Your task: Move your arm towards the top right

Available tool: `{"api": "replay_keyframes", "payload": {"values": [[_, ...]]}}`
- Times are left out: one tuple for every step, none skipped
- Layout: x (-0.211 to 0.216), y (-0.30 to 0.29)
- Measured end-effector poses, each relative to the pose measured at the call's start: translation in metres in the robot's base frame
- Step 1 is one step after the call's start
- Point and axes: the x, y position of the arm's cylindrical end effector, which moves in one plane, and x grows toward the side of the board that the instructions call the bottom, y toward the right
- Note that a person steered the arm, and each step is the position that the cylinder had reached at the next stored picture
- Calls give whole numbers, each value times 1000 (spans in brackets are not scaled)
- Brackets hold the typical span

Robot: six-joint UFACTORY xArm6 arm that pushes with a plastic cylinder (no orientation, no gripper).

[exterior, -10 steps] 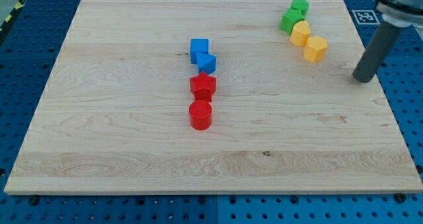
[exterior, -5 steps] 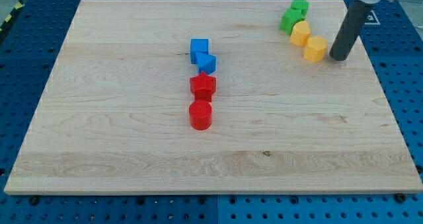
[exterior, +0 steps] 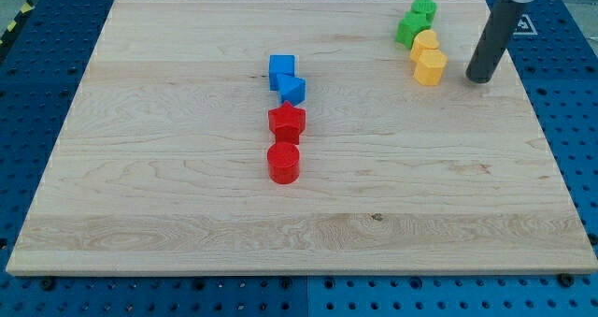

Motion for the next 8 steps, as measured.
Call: {"api": "replay_keyframes", "payload": {"values": [[-20, 3], [-21, 3], [-21, 3], [-28, 3], [-51, 5], [-83, 5], [-103, 1], [-103, 0]]}}
